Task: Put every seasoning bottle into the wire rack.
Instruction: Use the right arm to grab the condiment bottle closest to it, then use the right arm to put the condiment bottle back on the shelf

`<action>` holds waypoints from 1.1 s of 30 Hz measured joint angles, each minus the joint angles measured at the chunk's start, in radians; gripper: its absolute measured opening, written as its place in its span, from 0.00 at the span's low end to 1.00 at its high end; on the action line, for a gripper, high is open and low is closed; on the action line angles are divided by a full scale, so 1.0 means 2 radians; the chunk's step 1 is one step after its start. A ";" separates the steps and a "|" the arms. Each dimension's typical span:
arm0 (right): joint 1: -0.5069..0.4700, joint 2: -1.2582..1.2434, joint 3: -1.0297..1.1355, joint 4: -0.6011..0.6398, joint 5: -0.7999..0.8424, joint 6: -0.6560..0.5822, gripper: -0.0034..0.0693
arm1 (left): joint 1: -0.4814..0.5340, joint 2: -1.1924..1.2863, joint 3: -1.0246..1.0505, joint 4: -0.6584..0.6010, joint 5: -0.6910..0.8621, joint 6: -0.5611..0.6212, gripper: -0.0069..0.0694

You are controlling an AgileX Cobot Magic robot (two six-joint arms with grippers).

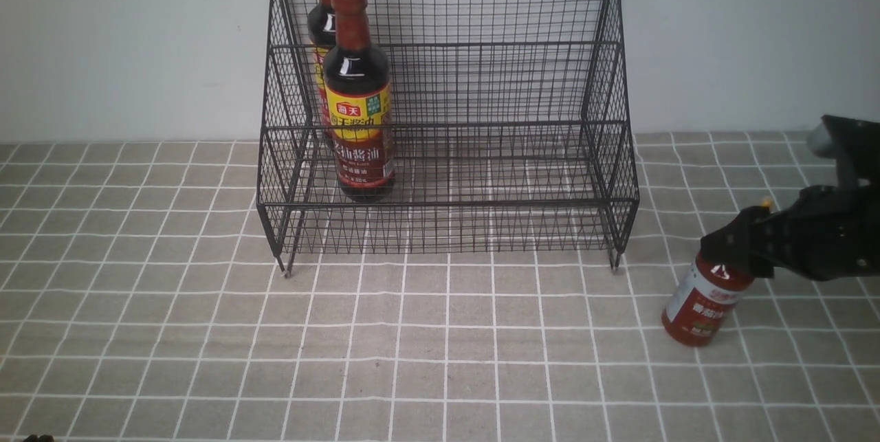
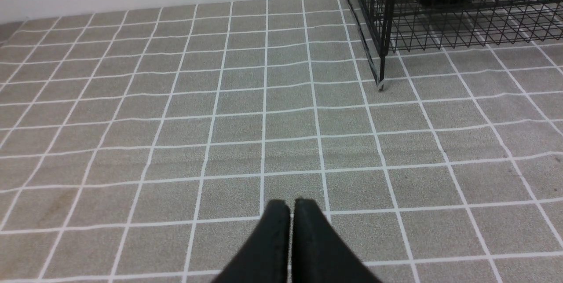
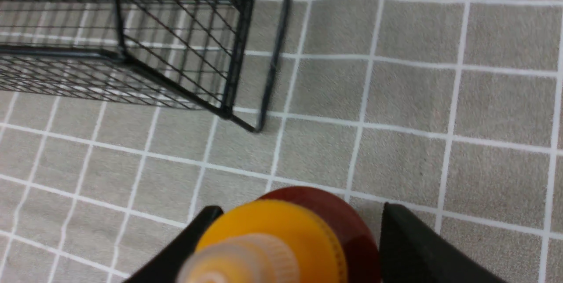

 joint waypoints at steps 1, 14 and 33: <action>0.000 -0.003 -0.001 -0.001 0.000 0.000 0.61 | 0.000 0.000 0.000 0.000 0.000 0.000 0.08; 0.006 -0.074 -0.168 -0.023 0.114 -0.001 0.61 | 0.000 0.000 0.000 0.000 0.000 0.000 0.08; 0.156 0.065 -0.230 -0.063 0.000 -0.001 0.61 | 0.000 0.000 0.000 0.000 0.000 0.000 0.08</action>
